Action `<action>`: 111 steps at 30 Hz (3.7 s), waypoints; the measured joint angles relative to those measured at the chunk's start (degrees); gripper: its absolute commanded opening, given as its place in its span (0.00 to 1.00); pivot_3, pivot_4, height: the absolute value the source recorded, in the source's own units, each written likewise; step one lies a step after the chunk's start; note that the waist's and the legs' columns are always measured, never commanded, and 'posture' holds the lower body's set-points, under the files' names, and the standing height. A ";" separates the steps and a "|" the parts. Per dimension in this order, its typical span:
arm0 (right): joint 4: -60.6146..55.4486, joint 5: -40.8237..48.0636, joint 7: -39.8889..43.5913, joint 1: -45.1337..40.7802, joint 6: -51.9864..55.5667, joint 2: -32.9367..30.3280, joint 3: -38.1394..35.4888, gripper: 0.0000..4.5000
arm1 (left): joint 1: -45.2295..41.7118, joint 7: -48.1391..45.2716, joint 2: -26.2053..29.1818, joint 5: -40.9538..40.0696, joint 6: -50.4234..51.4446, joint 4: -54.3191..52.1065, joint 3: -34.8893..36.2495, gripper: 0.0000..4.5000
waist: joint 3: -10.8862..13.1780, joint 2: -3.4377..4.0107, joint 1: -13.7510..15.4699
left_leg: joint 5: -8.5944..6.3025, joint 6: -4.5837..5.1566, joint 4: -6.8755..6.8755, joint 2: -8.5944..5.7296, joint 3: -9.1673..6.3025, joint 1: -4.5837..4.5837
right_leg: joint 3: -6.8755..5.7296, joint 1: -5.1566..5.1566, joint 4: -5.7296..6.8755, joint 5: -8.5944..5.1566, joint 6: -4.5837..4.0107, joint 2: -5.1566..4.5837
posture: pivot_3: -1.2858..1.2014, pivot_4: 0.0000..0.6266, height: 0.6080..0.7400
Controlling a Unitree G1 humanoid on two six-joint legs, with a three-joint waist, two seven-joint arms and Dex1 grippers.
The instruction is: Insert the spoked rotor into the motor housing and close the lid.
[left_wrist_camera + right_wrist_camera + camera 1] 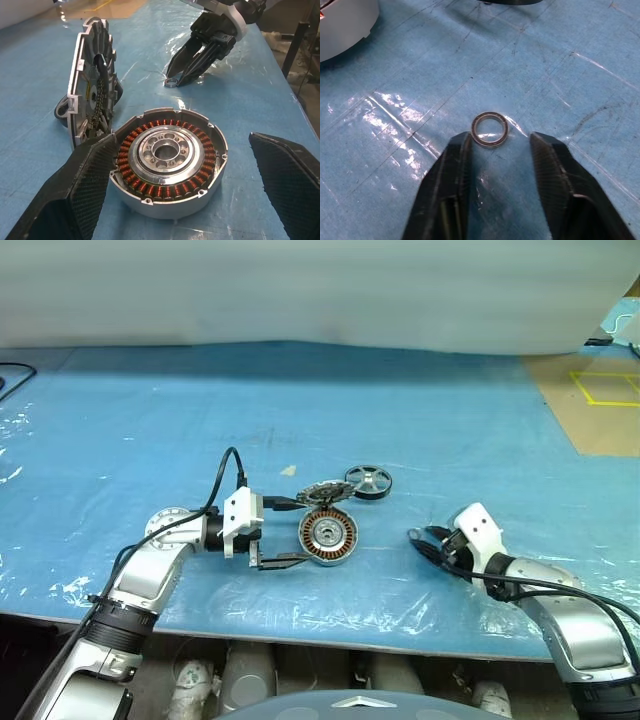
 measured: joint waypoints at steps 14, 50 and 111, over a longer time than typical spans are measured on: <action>0.36 1.54 0.70 -0.69 0.87 -0.81 0.28 0.05 | -0.40 0.82 0.18 0.00 1.42 -0.83 0.00 1.00 | 0.00 0.00 0.02 | 0.00 0.00 0.00 0.00 0.00 0.00 | 0.00 0.01 -0.02 -0.01 0.01 0.00 | 0.52 0.24 1.00; 5.89 -1.78 -3.02 -7.52 -3.63 1.33 5.62 0.13 | 0.82 1.39 0.32 0.86 -1.90 0.77 0.02 1.00 | 0.00 0.00 -0.15 | 0.00 -0.01 -0.08 -0.02 0.01 0.00 | 0.01 -0.01 -0.03 -0.02 0.02 0.00 | 0.52 0.24 1.00; 14.88 3.26 23.06 -33.84 1.50 3.66 26.89 0.13 | 3.51 3.61 3.79 1.15 -0.99 -3.43 2.31 1.00 | 0.03 0.06 -1.42 | 0.00 -0.02 0.05 0.03 0.03 -0.05 | 0.00 -0.06 0.13 0.25 -0.44 0.01 | 0.52 0.24 1.00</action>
